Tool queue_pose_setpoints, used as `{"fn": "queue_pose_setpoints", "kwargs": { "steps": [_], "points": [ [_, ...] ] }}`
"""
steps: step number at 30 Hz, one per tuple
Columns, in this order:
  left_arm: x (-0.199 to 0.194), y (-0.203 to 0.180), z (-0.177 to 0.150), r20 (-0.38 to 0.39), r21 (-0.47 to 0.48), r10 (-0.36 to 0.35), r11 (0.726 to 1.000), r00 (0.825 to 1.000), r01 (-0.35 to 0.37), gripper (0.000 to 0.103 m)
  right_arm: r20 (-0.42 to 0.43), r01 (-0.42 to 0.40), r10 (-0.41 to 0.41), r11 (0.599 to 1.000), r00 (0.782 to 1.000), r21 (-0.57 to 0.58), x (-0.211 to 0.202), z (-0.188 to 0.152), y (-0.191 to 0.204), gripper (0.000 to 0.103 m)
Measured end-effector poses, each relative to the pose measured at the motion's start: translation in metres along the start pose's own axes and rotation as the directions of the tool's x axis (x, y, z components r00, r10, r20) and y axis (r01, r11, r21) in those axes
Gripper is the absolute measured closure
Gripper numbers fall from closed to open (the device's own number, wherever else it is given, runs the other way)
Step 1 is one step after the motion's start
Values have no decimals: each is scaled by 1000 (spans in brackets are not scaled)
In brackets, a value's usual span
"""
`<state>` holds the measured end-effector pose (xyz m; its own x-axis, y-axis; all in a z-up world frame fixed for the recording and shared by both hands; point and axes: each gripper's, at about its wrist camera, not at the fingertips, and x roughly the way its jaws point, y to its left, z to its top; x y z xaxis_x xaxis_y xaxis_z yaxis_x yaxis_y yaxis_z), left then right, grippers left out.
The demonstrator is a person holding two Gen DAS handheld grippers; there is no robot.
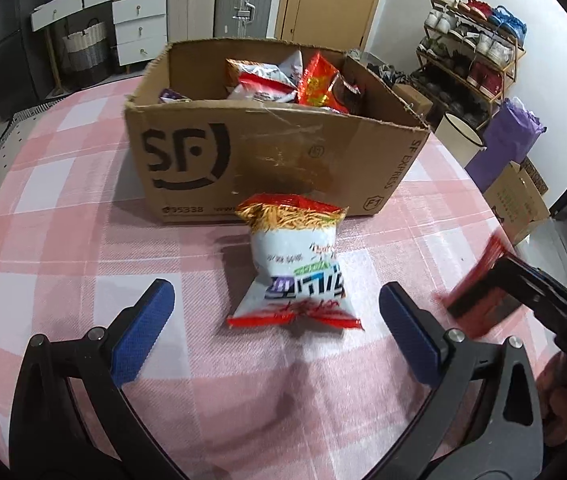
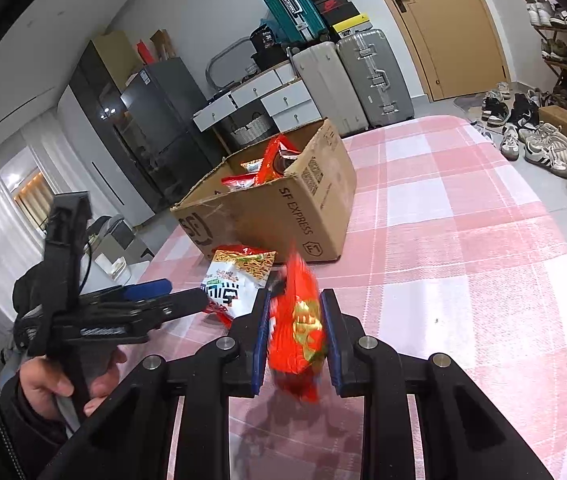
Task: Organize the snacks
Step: 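Grasp the white noodle bag with the left gripper while the right gripper holds the red pack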
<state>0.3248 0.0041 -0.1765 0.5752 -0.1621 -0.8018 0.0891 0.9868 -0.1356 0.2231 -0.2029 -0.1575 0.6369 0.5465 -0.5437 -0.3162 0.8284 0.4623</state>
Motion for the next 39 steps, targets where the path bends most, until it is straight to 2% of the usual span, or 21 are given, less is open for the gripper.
{"fn": "queue_pose_setpoints", "kwargs": {
  "steps": [2,6,13,23,26,28,30,32,33,37,39],
  "points": [
    [9,-2,3,-6,6,1,1000,1000,-1,1,1,7,-7,1000,1000,-3,-1,0,-1,79],
    [21,0,7,-12,-10,-8,1000,1000,8,1,-55,0,0,1000,998,6,10,-5,-8,91],
    [42,3,12,-41,-18,-14,1000,999,13,1,-80,16,-14,1000,997,25,12,-12,-18,91],
    [63,9,19,-49,-33,-37,999,998,35,4,-54,30,-29,999,998,18,-5,-20,-18,87],
    [64,9,21,-44,-24,-42,999,998,41,12,-42,21,-20,1000,999,14,-9,-18,-15,85],
    [66,7,24,-47,-19,-47,999,998,46,24,-36,18,-18,1000,999,2,-12,-18,-12,78],
    [71,6,26,-58,-18,-63,998,996,62,32,-31,12,-12,1000,999,-8,-14,-19,-10,67],
    [75,3,29,-57,-14,-88,996,994,87,41,-28,7,-7,1000,1000,-18,-15,-20,-6,65],
    [77,2,30,-58,-7,-100,995,993,100,53,-29,6,-6,1000,1000,-22,-15,-21,-5,63],
    [80,-3,30,-53,12,-111,994,992,111,61,-60,7,-9,999,998,-38,-8,-24,0,61],
    [83,-2,33,-53,12,-122,992,991,123,62,-61,4,-6,999,998,-39,-7,-25,0,61]
  ]
}}
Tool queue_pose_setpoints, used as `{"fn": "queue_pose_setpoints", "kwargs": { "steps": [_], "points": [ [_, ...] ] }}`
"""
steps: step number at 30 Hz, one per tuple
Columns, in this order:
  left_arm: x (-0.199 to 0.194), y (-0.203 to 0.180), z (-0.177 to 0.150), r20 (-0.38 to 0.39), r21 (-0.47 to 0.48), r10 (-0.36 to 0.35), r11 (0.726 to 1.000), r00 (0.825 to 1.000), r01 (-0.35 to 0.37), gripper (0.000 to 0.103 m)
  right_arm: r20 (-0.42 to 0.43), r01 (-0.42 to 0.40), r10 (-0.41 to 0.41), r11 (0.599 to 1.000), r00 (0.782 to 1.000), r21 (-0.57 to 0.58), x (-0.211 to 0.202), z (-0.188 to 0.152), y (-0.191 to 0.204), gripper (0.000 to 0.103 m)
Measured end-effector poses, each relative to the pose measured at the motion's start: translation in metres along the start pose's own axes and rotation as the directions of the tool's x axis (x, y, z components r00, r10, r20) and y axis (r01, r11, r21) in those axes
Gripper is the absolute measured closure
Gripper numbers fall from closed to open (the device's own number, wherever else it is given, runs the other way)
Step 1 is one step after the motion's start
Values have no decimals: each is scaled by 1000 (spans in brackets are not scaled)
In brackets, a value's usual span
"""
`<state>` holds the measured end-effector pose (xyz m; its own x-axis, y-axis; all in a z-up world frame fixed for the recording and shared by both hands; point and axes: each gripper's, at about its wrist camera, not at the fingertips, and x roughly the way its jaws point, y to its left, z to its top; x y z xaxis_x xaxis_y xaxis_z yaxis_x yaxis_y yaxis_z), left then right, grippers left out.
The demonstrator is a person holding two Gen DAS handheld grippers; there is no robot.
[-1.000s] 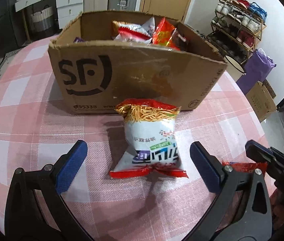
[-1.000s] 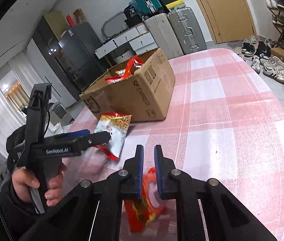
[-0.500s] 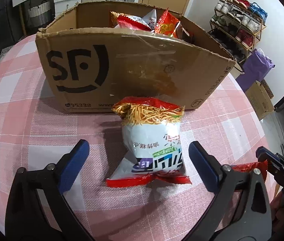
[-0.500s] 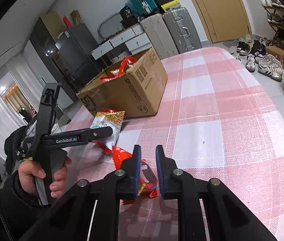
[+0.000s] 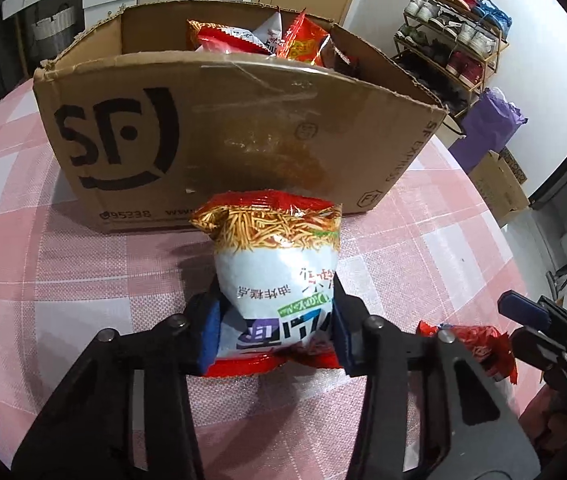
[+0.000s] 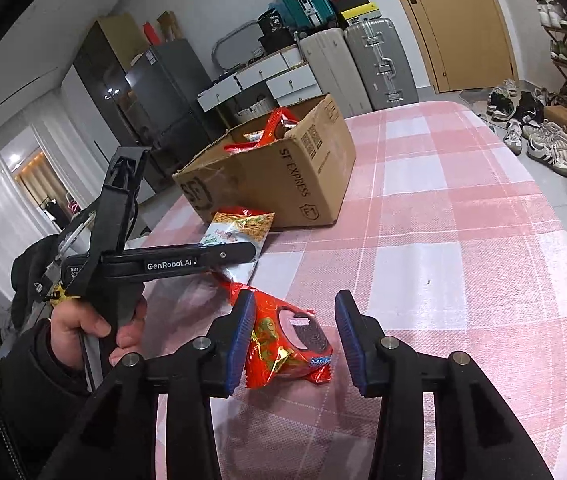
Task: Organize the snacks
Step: 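Grasp the white noodle bag with the left gripper while the right gripper holds the red pack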
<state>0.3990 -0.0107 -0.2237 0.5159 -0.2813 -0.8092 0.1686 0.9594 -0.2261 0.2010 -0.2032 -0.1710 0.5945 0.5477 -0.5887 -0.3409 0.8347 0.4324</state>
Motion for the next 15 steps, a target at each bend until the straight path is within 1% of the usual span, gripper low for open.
{"fn": "queue_pose_setpoints", "kwargs": {
  "steps": [5,6,8,12,15],
  "points": [
    [4,0,5,-1,2,2,1000,1000,-2,62,22,-1,1,1000,1000,-1,-3,0,3,61],
    [3,-5,-1,0,0,3,1000,1000,-3,62,30,-2,2,1000,1000,-2,-4,0,3,61],
    [3,-6,-3,-1,0,4,1000,1000,-4,62,33,-5,5,1000,999,-4,-6,0,4,61],
    [-10,3,-20,1,0,4,1000,1000,-4,62,20,-4,5,1000,1000,-18,-4,-1,6,61],
    [-13,4,-23,0,3,4,1000,1000,-4,62,0,2,-2,1000,1000,-15,1,-3,4,61]
  ]
}}
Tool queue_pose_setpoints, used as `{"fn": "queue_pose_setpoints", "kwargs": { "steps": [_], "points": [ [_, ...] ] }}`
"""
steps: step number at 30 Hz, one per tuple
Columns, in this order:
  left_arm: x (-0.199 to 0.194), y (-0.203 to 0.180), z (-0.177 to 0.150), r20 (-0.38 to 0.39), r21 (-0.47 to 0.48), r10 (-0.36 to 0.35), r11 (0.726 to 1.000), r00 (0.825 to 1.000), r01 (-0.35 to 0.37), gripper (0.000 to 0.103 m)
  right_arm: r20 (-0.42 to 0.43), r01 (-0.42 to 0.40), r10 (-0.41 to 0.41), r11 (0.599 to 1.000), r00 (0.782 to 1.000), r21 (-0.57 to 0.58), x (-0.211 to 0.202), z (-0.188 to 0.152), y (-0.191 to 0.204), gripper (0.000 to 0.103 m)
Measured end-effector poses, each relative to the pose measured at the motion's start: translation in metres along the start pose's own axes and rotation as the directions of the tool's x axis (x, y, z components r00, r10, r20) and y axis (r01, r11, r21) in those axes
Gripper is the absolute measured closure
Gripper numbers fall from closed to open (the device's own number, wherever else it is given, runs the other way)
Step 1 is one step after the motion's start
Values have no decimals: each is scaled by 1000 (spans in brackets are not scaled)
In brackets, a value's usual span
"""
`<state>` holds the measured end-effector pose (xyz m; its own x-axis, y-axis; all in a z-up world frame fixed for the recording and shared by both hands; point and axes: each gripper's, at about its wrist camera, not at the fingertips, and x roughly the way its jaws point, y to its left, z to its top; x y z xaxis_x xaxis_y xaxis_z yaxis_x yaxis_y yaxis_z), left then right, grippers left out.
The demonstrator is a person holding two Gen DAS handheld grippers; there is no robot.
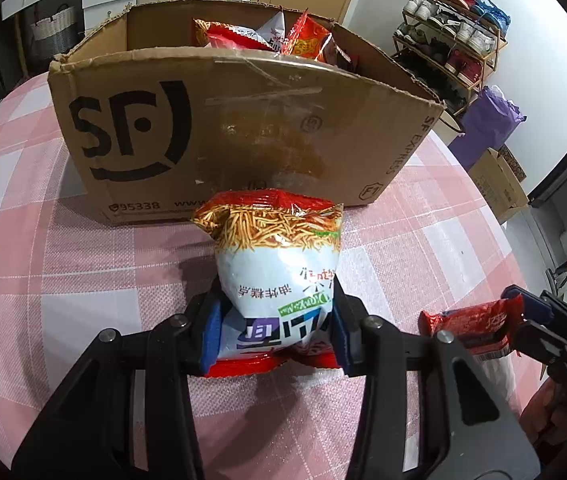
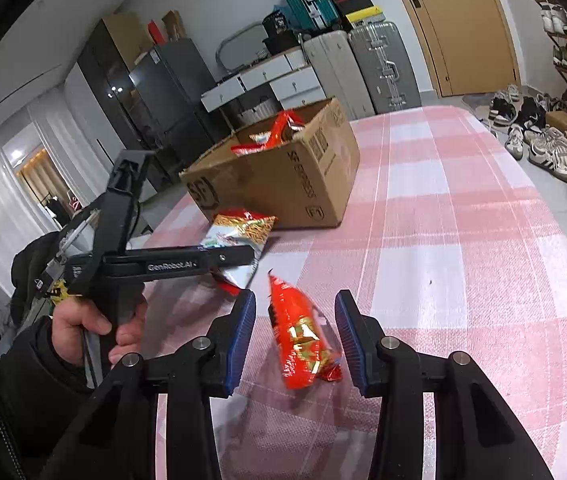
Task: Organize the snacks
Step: 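Carry both bags over the box and open both grippers to drop them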
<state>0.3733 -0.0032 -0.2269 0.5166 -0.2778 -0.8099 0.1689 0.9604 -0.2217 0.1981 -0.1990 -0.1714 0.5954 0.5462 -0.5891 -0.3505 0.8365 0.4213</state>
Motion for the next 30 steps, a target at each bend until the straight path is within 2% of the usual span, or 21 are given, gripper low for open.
{"fn": "queue_pose_setpoints", "kwargs": {
  "steps": [10,19,30],
  "points": [
    [-6,0,2,15,0,-11,1000,1000,11,62,-33,-3,3,1000,999,-17,10,-2,3,61],
    [-30,7,-6,38,4,-17,1000,999,17,62,-82,16,-16,1000,996,4,29,-5,-7,61],
    [-56,9,-14,67,10,-13,1000,998,13,62,-103,15,-15,1000,995,1,40,-4,-8,61]
  ]
}}
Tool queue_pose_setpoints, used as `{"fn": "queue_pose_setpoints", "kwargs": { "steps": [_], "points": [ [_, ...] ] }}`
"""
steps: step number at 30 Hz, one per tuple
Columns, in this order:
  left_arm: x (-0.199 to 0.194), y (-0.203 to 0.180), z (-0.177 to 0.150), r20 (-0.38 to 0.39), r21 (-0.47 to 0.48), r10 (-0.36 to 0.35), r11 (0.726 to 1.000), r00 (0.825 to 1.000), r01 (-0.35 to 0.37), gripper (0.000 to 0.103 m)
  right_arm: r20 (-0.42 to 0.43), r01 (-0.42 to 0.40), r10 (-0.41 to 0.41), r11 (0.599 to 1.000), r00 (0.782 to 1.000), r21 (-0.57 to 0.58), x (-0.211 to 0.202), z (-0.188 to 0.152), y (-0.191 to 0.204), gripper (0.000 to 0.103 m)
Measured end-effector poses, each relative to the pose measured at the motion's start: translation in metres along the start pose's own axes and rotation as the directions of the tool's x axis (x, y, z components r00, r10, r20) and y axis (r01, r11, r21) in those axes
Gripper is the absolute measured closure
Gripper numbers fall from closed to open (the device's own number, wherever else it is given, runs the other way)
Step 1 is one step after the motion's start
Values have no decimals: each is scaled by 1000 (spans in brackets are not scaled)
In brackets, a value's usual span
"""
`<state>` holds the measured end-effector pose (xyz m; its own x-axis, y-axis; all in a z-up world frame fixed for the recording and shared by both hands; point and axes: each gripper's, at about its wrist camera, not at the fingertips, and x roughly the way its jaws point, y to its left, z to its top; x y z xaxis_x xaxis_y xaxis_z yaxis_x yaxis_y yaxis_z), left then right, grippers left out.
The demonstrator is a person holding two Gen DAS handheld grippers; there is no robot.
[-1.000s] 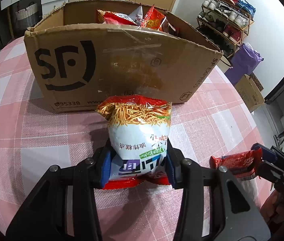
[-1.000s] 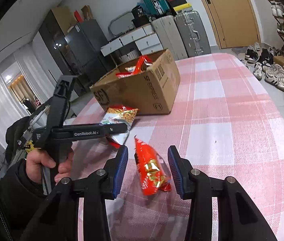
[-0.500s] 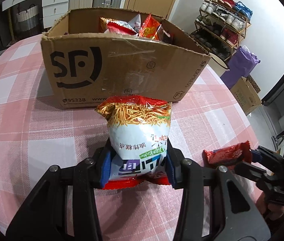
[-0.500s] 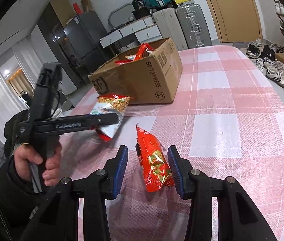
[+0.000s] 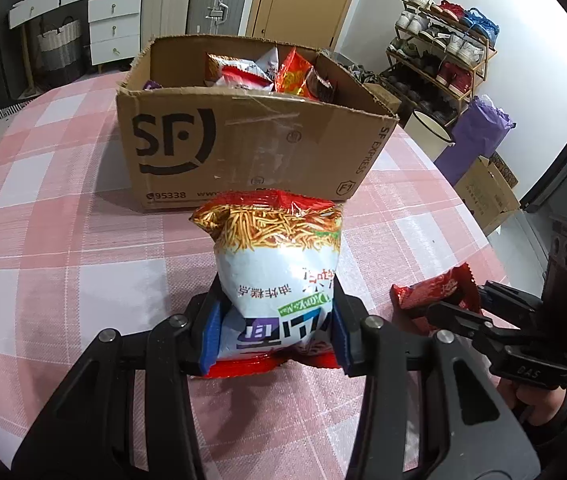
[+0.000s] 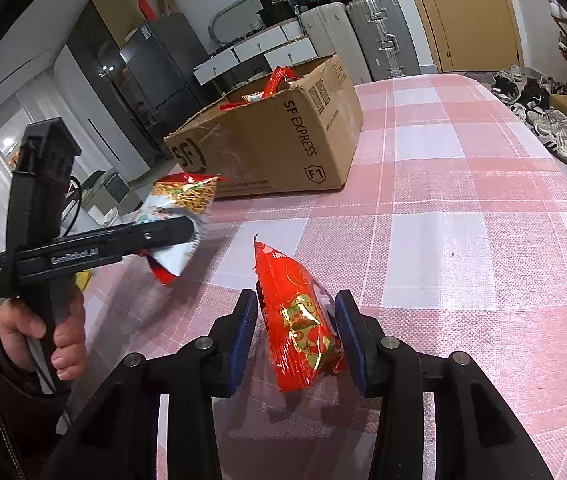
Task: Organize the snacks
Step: 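Carry both bags over the box and open both grippers to drop them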
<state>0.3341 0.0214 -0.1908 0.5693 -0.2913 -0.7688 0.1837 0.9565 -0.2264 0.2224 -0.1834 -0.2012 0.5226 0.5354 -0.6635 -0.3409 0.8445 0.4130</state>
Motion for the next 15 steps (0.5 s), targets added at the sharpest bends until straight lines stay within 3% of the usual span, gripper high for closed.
{"fn": "queue_pose_setpoints", "kwargs": {
  "steps": [2,6,15],
  "points": [
    [-5,0,-2,5,3,0,1000,1000,0,62,-4,1,-1,1000,1000,4,1,0,0,61],
    [-16,2,-5,16,4,-1,1000,1000,1,62,-20,4,-4,1000,1000,16,4,-1,-3,77],
    [-46,5,-11,56,-10,-6,1000,998,7,62,39,-14,15,1000,999,-18,-15,15,18,79]
  ]
}}
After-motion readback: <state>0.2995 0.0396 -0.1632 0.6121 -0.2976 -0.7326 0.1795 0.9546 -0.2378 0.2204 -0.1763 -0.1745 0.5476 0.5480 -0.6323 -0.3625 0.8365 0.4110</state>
